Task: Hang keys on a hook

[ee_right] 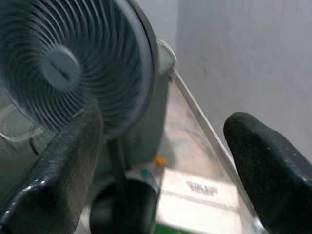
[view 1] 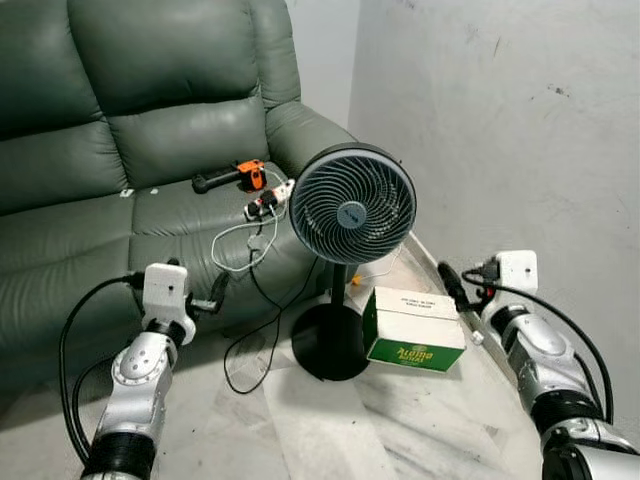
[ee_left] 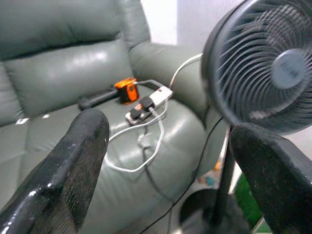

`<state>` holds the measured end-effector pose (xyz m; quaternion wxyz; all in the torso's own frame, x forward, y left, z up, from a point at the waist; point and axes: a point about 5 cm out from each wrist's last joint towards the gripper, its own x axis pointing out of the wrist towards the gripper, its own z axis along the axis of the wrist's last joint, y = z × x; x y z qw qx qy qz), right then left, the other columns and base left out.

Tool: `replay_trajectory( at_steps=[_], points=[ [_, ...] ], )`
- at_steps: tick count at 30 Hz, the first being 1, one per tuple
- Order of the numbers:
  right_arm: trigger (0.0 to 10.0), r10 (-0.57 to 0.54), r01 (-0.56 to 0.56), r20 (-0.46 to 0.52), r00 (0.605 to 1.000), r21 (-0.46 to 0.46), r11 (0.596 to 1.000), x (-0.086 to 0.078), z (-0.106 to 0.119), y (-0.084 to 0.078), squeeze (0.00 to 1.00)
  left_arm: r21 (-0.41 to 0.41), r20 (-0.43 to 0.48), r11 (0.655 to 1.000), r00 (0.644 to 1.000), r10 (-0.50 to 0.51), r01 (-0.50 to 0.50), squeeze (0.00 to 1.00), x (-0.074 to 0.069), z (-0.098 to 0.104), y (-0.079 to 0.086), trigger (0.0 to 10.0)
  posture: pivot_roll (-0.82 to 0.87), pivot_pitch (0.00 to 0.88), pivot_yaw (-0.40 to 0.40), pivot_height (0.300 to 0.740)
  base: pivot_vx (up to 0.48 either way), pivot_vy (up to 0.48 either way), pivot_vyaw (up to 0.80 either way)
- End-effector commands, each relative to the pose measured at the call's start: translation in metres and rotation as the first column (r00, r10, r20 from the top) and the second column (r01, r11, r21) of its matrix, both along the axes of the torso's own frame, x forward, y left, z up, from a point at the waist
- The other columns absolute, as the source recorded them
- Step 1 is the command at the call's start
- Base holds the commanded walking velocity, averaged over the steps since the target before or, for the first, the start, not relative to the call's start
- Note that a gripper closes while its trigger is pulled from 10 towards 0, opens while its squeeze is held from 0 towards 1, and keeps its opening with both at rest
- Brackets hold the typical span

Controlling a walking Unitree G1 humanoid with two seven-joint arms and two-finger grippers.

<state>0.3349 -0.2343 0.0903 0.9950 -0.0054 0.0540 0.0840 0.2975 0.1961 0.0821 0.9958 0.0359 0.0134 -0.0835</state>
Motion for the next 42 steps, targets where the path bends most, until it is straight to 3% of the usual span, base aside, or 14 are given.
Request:
replay_trajectory(
  at_steps=[1, 10, 12, 17, 23, 25, 26, 28, 31, 35, 39, 42],
  points=[
    [10.0, 0.044, -0.044, 0.018, 0.999, 0.002, 0.999, -0.003, 0.004, 0.001, 0.0, -0.038, 0.0, 0.999, 1.0, -0.031, 0.031, 0.0, -0.003, 0.006, -0.007, 10.0, 0.03, 0.0, -0.017, 0.74, 0.0, 0.0, 0.0],
    [10.0, 0.08, -0.08, 0.013, 0.997, -0.03, 0.996, -0.021, 0.003, -0.01, 0.0, -0.009, 0.009, 0.996, 0.996, -0.094, 0.094, 0.0, -0.029, 0.011, -0.015, 10.0, 0.03, 0.0, -0.016, 0.74, 0.0, 0.0, 0.0],
    [10.0, 0.053, -0.053, -0.009, 0.999, -0.086, 0.995, -0.028, 0.0, -0.018, 0.0, -0.001, -0.024, 0.989, 0.989, -0.148, 0.148, 0.0, -0.034, 0.008, -0.023, 10.0, 0.04, 0.0, -0.018, 0.74, 0.0, 0.0, 0.0],
    [10.0, 0.062, -0.064, -0.018, 0.998, -0.089, 0.994, -0.037, 0.003, -0.026, 0.0, 0.05, 0.008, 0.981, 0.982, -0.188, 0.188, 0.0, -0.036, 0.015, -0.025, 10.0, 0.03, 0.0, -0.01, 0.74, 0.0, 0.0, 0.0],
    [10.0, 0.086, -0.088, -0.03, 0.996, -0.07, 0.994, -0.052, 0.011, -0.032, 0.0, 0.064, 0.021, 0.996, 0.998, -0.059, 0.058, 0.0, -0.041, 0.018, -0.011, 10.0, 0.01, 0.0, 0.022, 0.74, 0.0, 0.0, 0.0],
    [10.0, 0.067, -0.068, -0.013, 0.998, -0.089, 0.994, -0.057, 0.021, -0.032, 0.0, -0.033, 0.035, 0.999, 0.999, 0.01, -0.008, 0.0, -0.045, 0.023, -0.001, 10.0, 0.0, 0.0, 0.039, 0.74, 0.0, 0.0, 0.0],
    [10.0, 0.057, -0.057, -0.005, 0.998, -0.09, 0.994, -0.059, 0.024, -0.031, 0.0, -0.086, 0.033, 0.996, 0.999, -0.011, 0.014, 0.0, -0.046, 0.024, -0.001, 10.0, 0.0, 0.0, 0.045, 0.74, 0.0, 0.0, 0.0],
    [10.0, 0.043, -0.042, 0.012, 0.999, -0.085, 0.996, -0.06, 0.027, -0.027, 0.0, -0.075, 0.051, 0.997, 0.999, 0.006, -0.003, 0.0, -0.049, 0.026, 0.001, 10.0, 0.0, 0.0, 0.045, 0.74, 0.0, 0.0, 0.0],
    [10.0, -0.028, 0.031, 0.049, 0.998, -0.07, 0.997, -0.064, 0.028, -0.019, 0.0, -0.074, 0.064, 0.991, 0.991, 0.12, -0.115, 0.0, -0.056, 0.025, 0.007, 10.0, 0.01, 0.0, 0.038, 0.74, 0.0, 0.0, 0.0],
    [10.0, -0.112, 0.112, 0.008, 0.994, -0.002, 0.994, -0.076, 0.015, -0.015, 0.0, -0.065, 0.025, 0.976, 0.977, 0.211, -0.209, 0.0, -0.069, 0.016, 0.013, 10.0, 0.03, 0.0, 0.019, 0.74, 0.0, 0.0, 0.0],
    [10.0, -0.176, 0.176, -0.009, 0.984, 0.024, 0.984, -0.081, 0.009, -0.008, 0.0, -0.02, 0.056, 0.979, 0.977, 0.204, -0.204, 0.0, -0.071, 0.02, 0.01, 10.0, 0.03, 0.0, 0.011, 0.74, 0.0, 0.0, 0.0],
    [10.0, -0.219, 0.219, -0.005, 0.976, 0.047, 0.975, -0.083, 0.007, -0.003, 0.0, -0.033, 0.059, 0.979, 0.978, 0.201, -0.199, 0.0, -0.07, 0.025, 0.009, 10.0, 0.02, 0.0, 0.016, 0.74, 0.0, 0.0, 0.0]
  ],
)
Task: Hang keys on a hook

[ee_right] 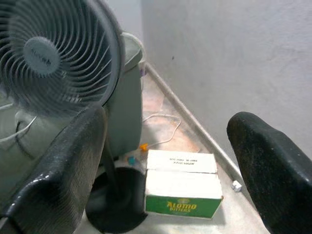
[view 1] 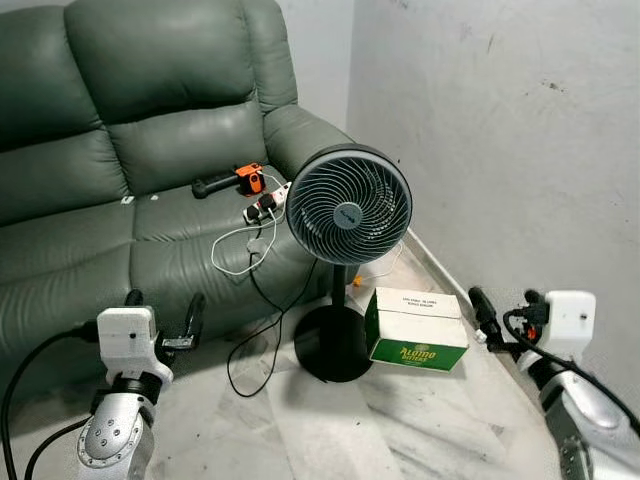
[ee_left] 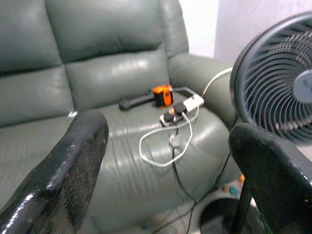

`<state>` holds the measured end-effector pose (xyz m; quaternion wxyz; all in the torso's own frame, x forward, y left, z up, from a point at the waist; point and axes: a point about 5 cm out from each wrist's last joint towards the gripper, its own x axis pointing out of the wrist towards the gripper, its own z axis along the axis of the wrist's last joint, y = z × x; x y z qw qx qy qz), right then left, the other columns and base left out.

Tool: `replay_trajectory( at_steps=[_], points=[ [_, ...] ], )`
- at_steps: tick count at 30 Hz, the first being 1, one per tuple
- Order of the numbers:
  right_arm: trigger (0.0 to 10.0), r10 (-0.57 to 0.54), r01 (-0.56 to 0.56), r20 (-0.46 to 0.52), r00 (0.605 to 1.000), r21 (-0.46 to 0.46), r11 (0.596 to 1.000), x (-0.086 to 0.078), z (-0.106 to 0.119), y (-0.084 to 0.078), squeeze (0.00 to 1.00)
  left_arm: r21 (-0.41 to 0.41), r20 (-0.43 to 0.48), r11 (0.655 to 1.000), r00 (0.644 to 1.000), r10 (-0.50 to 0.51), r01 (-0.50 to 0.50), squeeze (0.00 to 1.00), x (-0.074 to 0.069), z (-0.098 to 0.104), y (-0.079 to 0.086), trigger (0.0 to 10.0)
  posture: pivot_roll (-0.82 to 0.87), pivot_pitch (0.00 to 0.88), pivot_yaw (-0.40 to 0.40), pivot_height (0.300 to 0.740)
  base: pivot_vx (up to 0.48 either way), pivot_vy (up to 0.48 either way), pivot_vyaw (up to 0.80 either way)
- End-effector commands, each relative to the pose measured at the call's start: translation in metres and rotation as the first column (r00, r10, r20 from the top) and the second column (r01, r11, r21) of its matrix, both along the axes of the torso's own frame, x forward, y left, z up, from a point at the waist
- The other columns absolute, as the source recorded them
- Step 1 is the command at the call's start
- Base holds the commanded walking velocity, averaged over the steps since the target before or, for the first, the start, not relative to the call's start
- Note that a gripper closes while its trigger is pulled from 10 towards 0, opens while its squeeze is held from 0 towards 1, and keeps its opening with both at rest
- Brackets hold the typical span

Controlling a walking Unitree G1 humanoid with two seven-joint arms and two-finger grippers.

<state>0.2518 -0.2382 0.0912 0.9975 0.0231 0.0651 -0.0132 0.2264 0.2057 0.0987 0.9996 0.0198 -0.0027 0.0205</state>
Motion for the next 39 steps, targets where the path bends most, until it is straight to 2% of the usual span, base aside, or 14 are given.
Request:
replay_trajectory(
  at_steps=[1, 2, 5, 8, 12, 15, 20, 25, 32, 39],
  points=[
    [10.0, -0.039, 0.039, 0.028, 0.999, 0.004, 0.999, -0.002, 0.007, 0.001, 0.0, 0.005, 0.014, 1.0, 1.0, -0.007, 0.007, 0.0, -0.001, 0.009, -0.001, 10.0, 0.02, 0.0, 0.015, 0.74, 0.0, 0.0, 0.0],
    [10.0, -0.02, 0.021, 0.02, 1.0, -0.026, 0.999, -0.008, 0.008, 0.004, 0.0, -0.018, -0.001, 0.999, 0.999, -0.043, 0.043, 0.0, -0.006, 0.009, -0.005, 10.0, 0.02, 0.0, 0.014, 0.74, 0.0, 0.0, 0.0],
    [10.0, 0.007, -0.007, 0.006, 1.0, -0.039, 0.999, -0.013, 0.009, 0.005, 0.0, -0.016, -0.018, 0.998, 0.998, -0.067, 0.067, 0.0, -0.01, 0.007, -0.008, 10.0, 0.02, 0.0, 0.012, 0.74, 0.0, 0.0, 0.0],
    [10.0, -0.016, 0.016, -0.01, 1.0, -0.052, 0.999, -0.02, 0.015, 0.006, 0.0, -0.06, -0.063, 0.98, 0.979, -0.194, 0.19, 0.0, -0.02, 0.001, -0.025, 10.0, 0.0, 0.026, 0.017, 0.74, 0.0, 0.0, 0.0],
    [10.0, -0.025, 0.027, 0.018, 1.0, -0.092, 0.995, -0.022, 0.025, 0.009, 0.0, -0.062, -0.08, 0.975, 0.972, -0.22, 0.215, 0.0, -0.021, 0.001, -0.03, 10.0, -0.01, 0.046, 0.025, 0.74, 0.0, 0.0, 0.0],
    [10.0, -0.024, 0.027, 0.02, 1.0, -0.119, 0.993, -0.027, 0.027, 0.011, 0.0, -0.074, -0.085, 0.974, 0.972, -0.22, 0.214, 0.0, -0.021, 0.003, -0.03, 10.0, -0.02, 0.05, 0.034, 0.74, 0.0, 0.0, 0.0],
    [10.0, -0.043, 0.043, 0.007, 0.999, -0.08, 0.996, -0.033, 0.027, 0.014, 0.0, 0.0, -0.107, 0.974, 0.969, -0.225, 0.226, 0.0, -0.016, 0.004, -0.036, 10.0, -0.03, 0.061, 0.046, 0.74, 0.0, 0.0, 0.0],
    [10.0, -0.05, 0.05, 0.008, 0.999, -0.091, 0.995, -0.035, 0.029, 0.014, 0.0, -0.016, -0.114, 0.962, 0.955, -0.273, 0.273, 0.0, -0.015, 0.003, -0.042, 10.0, -0.04, 0.053, 0.048, 0.74, 0.0, 0.0, 0.0],
    [10.0, -0.041, 0.04, -0.008, 0.999, -0.091, 0.995, -0.028, 0.027, 0.015, 0.0, -0.005, -0.101, 0.973, 0.968, -0.228, 0.229, 0.0, -0.007, 0.004, -0.042, 10.0, -0.02, 0.038, 0.032, 0.74, 0.0, 0.0, -0.53],
    [10.0, -0.009, 0.009, -0.005, 1.0, -0.077, 0.997, -0.018, 0.028, 0.024, 0.0, 0.012, -0.098, 0.984, 0.98, -0.175, 0.177, 0.0, -0.002, 0.005, -0.037, 10.0, -0.02, 0.032, 0.019, 0.74, 0.0, 0.0, -0.8]
  ],
)
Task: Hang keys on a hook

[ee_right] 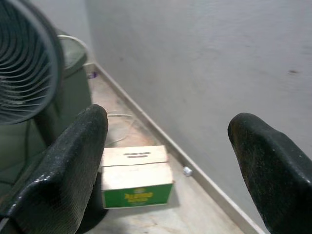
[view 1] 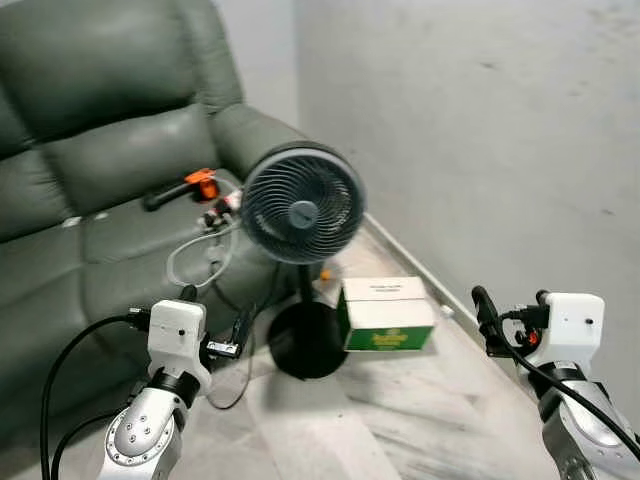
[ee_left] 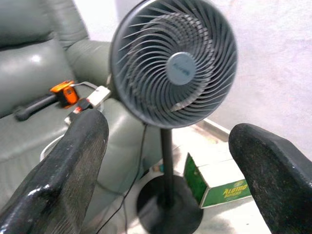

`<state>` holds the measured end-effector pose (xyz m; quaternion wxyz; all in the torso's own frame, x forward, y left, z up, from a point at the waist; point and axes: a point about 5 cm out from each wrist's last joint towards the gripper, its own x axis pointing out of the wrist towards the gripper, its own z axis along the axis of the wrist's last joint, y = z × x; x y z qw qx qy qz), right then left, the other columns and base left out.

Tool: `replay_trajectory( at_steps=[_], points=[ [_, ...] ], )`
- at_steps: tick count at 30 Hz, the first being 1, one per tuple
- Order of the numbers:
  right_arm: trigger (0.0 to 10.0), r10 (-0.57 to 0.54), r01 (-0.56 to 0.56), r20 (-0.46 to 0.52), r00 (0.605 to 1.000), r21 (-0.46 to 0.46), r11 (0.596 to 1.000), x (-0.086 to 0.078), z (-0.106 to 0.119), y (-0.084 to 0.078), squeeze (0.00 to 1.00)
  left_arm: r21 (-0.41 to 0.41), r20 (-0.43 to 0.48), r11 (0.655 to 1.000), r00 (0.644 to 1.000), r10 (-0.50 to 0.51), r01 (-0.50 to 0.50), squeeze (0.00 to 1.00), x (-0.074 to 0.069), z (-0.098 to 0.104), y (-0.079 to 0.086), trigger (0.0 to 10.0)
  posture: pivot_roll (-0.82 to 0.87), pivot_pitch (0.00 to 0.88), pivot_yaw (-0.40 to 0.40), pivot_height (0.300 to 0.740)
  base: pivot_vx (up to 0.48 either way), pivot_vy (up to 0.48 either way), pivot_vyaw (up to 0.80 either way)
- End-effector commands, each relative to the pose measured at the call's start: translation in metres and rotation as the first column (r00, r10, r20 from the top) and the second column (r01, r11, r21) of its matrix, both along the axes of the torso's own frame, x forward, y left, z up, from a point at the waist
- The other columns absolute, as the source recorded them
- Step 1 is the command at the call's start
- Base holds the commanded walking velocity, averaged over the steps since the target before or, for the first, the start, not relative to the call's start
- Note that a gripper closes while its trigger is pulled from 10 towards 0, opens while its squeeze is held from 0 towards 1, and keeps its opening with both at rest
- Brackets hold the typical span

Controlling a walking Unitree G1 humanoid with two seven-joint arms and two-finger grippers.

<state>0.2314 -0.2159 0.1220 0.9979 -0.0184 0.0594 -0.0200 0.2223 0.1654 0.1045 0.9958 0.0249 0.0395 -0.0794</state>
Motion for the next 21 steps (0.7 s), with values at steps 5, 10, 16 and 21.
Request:
replay_trajectory(
  at_steps=[5, 10, 16, 21],
  points=[
    [10.0, 0.013, -0.013, -0.01, 1.0, 0.004, 1.0, 0.0044, -0.0015, 0.0063, 0.0, 0.011, 0.003, 1.0, 1.0, 0.028, -0.028, 0.0, 0.0052, 0.0009, 0.0027, 10.0, -0.02, 0.034, 0.018, 0.74, 0.0, 0.0, -0.8],
    [10.0, 0.014, -0.014, -0.009, 1.0, 0.0, 1.0, 0.0051, -0.0005, 0.007, 0.0, -0.022, -0.015, 0.998, 0.998, 0.055, -0.055, 0.0, 0.0089, 0.0, 0.0024, 10.0, -0.03, 0.043, 0.018, 0.74, 0.0, 0.0, -0.8],
    [10.0, 0.01, -0.01, -0.007, 1.0, -0.002, 1.0, 0.0056, 0.0009, 0.0062, 0.0, -0.044, -0.024, 0.997, 0.997, 0.07, -0.071, 0.0, 0.0117, -0.0004, 0.0024, 10.0, -0.04, 0.045, 0.021, 0.74, 0.0, 0.0, -0.8],
    [10.0, 0.011, -0.011, -0.002, 1.0, 0.002, 1.0, 0.0083, 0.0023, 0.0075, 0.0, -0.068, -0.036, 0.994, 0.996, 0.085, -0.087, 0.0, 0.0127, -0.0009, 0.0014, 10.0, -0.04, 0.046, 0.02, 0.74, 0.0, 0.0, -0.8]
  ],
)
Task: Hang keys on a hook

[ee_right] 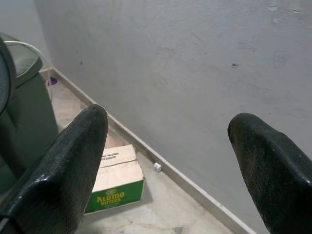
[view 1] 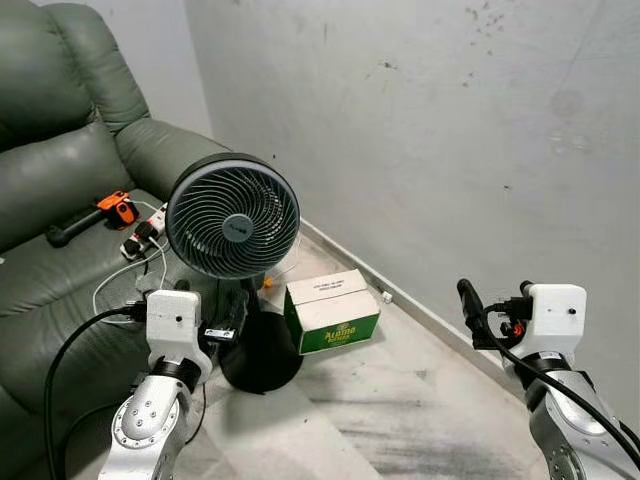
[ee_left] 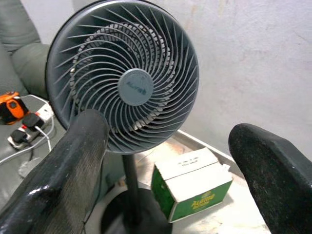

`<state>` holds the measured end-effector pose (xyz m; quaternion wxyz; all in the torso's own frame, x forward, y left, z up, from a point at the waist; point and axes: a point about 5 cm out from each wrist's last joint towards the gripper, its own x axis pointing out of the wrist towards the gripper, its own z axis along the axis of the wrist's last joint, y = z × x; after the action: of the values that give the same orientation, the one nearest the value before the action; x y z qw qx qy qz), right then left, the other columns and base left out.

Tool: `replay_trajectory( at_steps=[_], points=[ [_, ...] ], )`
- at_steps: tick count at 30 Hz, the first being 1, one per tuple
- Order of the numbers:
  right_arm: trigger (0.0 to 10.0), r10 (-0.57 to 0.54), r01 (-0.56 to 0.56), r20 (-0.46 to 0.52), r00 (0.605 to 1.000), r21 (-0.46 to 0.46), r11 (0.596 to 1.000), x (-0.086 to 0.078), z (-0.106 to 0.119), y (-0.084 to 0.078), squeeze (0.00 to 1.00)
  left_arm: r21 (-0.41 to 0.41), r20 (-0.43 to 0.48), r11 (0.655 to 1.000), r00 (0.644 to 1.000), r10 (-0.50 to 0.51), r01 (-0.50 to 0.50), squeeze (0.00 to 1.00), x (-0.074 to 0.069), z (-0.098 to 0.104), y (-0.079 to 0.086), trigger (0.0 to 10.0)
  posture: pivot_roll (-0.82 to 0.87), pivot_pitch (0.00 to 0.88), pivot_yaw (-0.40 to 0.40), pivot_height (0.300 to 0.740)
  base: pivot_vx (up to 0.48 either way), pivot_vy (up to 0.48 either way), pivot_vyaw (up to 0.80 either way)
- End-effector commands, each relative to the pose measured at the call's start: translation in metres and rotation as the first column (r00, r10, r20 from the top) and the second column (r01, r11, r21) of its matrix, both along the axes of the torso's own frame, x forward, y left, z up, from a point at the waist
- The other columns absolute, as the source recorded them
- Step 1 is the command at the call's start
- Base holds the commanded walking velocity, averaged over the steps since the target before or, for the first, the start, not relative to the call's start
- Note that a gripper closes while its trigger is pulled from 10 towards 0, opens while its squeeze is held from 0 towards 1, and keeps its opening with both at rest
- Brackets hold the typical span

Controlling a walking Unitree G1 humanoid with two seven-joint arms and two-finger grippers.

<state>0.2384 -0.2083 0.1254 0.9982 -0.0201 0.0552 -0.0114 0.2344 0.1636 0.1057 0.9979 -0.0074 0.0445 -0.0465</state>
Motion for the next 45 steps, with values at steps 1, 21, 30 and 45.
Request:
replay_trajectory(
  at_steps=[1, 21, 30, 45],
  points=[
    [10.0, -0.005, 0.005, -0.01, 1.0, 0.007, 1.0, 0.0015, -0.001, 0.0002, 0.0, -0.017, -0.026, 1.0, 1.0, 0.015, -0.016, 0.0, 0.0005, -0.0026, 0.0028, 10.0, -0.04, 0.047, 0.02, 0.74, 0.0, 0.0, -0.8],
    [10.0, -0.018, 0.018, 0.01, 1.0, 0.014, 1.0, 0.0063, 0.0066, 0.0005, 0.0, -0.059, -0.044, 0.998, 0.999, 0.02, -0.023, 0.0, 0.0057, -0.0012, 0.0019, 10.0, -0.04, 0.059, 0.02, 0.74, 0.0, 0.0, -0.8],
    [10.0, -0.006, 0.006, 0.013, 1.0, 0.016, 1.0, 0.0073, 0.0076, 0.0022, 0.0, -0.058, -0.037, 0.998, 0.999, 0.022, -0.024, 0.0, 0.0072, 0.0002, 0.0021, 10.0, -0.04, 0.065, 0.019, 0.74, 0.0, 0.0, -0.8],
    [10.0, 0.019, -0.02, 0.018, 1.0, 0.026, 0.999, 0.009, 0.008, 0.0061, 0.0, -0.064, -0.057, 0.997, 0.998, 0.027, -0.031, 0.0, 0.0089, -0.0016, 0.0037, 10.0, -0.04, 0.06, 0.018, 0.74, 0.0, 0.0, -0.27]
  ],
)
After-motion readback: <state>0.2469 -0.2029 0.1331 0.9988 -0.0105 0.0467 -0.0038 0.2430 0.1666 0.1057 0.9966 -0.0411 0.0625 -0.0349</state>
